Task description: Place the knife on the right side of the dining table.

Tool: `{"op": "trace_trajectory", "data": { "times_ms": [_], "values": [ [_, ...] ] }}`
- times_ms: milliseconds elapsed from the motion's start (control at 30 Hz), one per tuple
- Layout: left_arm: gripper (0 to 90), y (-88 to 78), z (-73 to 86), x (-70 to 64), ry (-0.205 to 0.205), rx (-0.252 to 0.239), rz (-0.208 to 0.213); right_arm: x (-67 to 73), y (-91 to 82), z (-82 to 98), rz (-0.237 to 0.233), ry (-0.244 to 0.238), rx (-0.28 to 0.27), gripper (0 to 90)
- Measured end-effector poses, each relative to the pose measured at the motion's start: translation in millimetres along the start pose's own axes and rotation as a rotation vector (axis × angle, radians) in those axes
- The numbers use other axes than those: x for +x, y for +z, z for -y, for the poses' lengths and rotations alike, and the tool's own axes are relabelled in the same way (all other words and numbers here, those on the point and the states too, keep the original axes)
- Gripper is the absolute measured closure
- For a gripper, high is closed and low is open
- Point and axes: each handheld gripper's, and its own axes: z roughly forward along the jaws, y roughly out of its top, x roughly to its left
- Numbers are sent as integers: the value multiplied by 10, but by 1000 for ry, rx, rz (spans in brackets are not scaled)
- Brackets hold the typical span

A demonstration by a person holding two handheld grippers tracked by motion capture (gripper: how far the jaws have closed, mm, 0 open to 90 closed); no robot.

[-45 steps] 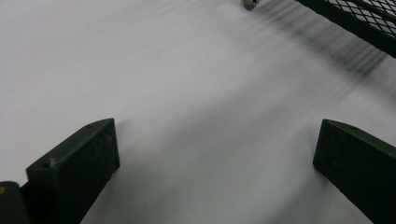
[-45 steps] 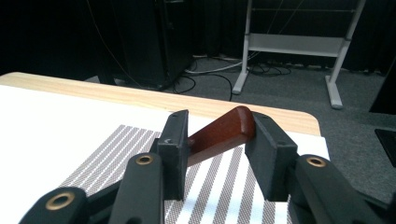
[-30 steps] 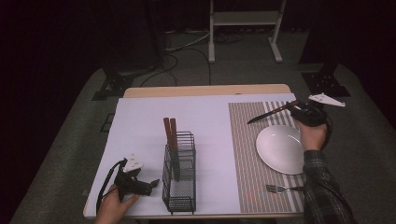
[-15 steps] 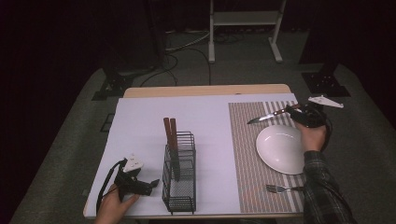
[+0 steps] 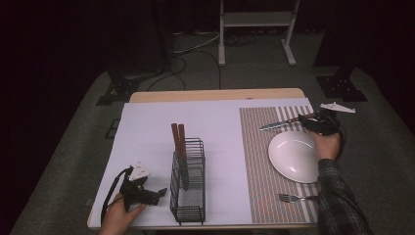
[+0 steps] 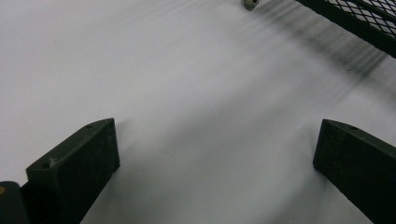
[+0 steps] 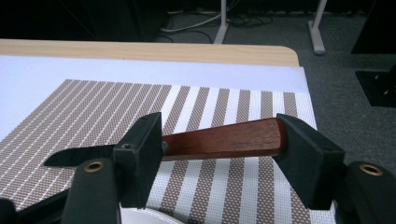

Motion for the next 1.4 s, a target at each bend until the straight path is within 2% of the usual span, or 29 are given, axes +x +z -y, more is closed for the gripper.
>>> {"op": "trace_trajectory", "data": {
  "times_ms": [500,1400],
  "values": [
    [0,0,0,0,0,0,0,-11,62,42,23,7,53,292],
    [0,0,0,0,0,0,0,-108,202,145,24,79,180,265]
  ]
}}
